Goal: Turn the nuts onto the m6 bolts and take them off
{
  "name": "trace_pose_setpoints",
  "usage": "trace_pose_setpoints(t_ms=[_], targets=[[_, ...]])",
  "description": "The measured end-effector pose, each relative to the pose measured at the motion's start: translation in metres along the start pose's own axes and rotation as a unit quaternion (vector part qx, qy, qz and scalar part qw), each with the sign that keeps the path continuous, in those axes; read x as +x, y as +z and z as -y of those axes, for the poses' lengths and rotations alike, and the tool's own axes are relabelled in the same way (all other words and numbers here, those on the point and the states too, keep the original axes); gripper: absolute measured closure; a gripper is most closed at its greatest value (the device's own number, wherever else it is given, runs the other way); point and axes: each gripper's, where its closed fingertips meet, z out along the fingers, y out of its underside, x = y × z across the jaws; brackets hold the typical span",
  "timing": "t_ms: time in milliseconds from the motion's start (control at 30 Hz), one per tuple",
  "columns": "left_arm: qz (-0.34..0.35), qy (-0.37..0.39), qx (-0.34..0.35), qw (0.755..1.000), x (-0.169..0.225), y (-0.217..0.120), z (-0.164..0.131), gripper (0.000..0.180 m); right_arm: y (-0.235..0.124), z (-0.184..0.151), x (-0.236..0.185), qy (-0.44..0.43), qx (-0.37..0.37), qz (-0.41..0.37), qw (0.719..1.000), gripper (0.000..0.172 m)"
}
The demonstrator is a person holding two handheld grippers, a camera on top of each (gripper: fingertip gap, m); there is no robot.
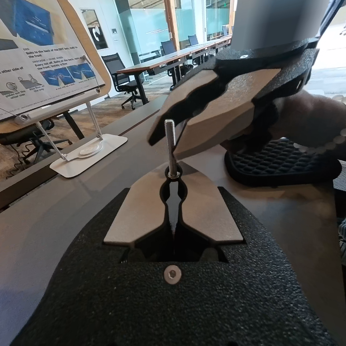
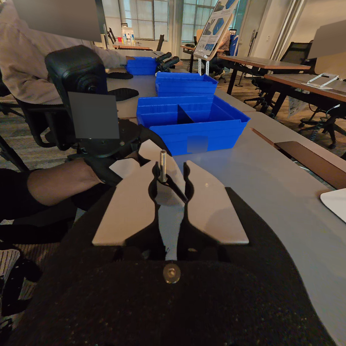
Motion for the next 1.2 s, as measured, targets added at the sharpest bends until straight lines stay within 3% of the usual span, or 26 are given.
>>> trace_pose_setpoints(t_ms=[133, 233, 333, 400, 567, 900, 1200], targets=[[0.001, -0.004, 0.012, 1.0, -0.003, -0.006, -0.001, 0.178, -0.013, -0.001, -0.002, -0.009, -0.017, 0.031, 0.999, 0.134], [-0.02, -0.009, 0.019, 1.0, -0.006, -0.014, -0.009, 0.178, -0.03, -0.032, -0.01, -0.043, -0.14, 0.112, 0.983, 0.133], [-0.061, -0.021, 0.031, 0.997, -0.006, -0.019, -0.022, 0.178, -0.042, -0.078, 0.007, -0.125, -0.286, 0.132, 0.941, 0.144], [-0.081, -0.03, 0.035, 0.996, -0.003, -0.022, -0.027, 0.178, -0.048, -0.109, 0.014, -0.172, -0.373, 0.167, 0.896, 0.145], [-0.102, -0.001, 0.057, 0.993, 0.006, -0.027, -0.026, 0.178, -0.035, -0.155, 0.016, -0.194, -0.475, 0.23, 0.827, 0.145], [-0.116, 0.004, 0.062, 0.991, 0.011, -0.029, -0.027, 0.178, -0.019, -0.168, 0.018, -0.211, -0.506, 0.267, 0.792, 0.153], [-0.133, 0.008, 0.055, 0.989, 0.015, -0.028, -0.028, 0.177, -0.023, -0.166, 0.016, -0.227, -0.498, 0.29, 0.785, 0.162]])
